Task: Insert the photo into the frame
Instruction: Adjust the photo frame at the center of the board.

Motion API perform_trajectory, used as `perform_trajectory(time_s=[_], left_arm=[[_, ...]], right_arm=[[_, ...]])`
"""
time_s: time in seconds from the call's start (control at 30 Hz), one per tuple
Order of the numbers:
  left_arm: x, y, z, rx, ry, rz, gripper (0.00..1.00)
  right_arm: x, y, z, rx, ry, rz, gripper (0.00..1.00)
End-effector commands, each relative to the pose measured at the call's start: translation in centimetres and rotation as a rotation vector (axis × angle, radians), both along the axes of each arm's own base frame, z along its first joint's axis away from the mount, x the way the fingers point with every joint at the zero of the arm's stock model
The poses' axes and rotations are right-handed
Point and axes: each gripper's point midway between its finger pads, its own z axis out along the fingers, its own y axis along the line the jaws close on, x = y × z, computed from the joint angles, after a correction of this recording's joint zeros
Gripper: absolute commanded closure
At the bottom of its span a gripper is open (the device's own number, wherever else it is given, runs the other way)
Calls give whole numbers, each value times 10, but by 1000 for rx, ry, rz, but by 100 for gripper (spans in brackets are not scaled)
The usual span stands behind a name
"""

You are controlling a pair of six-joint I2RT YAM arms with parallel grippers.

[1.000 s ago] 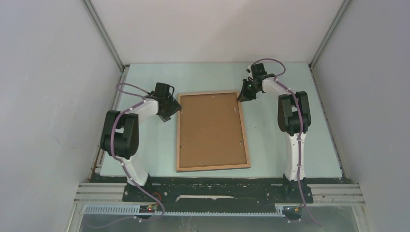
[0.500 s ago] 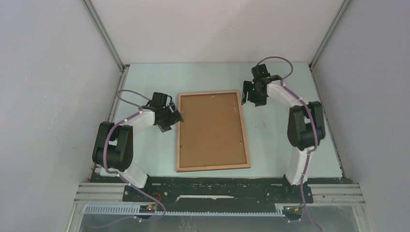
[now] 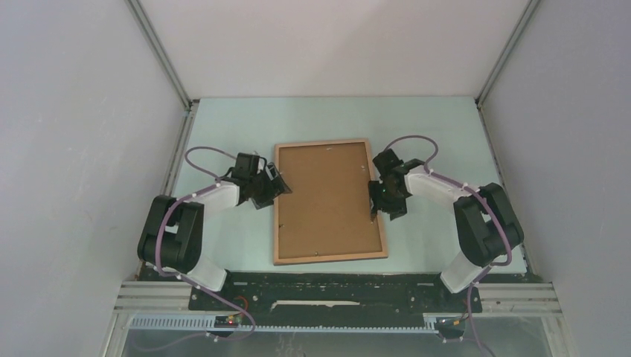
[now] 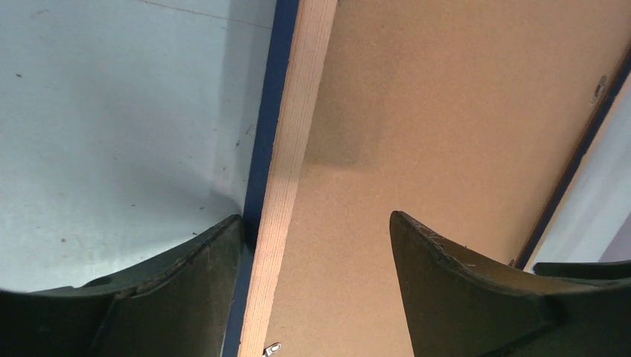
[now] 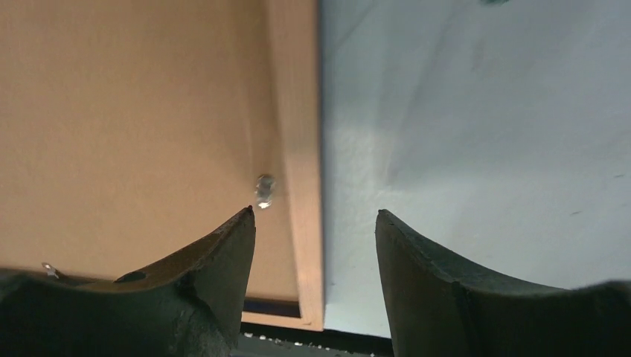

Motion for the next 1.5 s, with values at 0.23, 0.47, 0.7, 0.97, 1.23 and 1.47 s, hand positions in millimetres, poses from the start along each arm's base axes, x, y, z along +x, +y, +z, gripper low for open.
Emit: perform_trajectory(time_s=[0.23,0.47,0.7,0.97,1.23,1.47], left_arm=[[-51,-54,-8,-161,30,-100,22],[-87,-100,-1,-251,30,-190,22],[-138,-166,6,-314,39,-304,22],[-163,-192,9,-275,48,-366,22],[-114,-142,51,-37,-146,-375,20],[-16,-102,117,324,-372,-458,19]], right_arm=[[8,33,-1,59,-66,-15,33],[60,46,9,49,-142,15,33],[106,42,15,-46,-214,33,33],[160,50,41,35,-240,26,34],[128,23,95,101,-312,-42,32],[75,-8,88,151,-277,-94,33]])
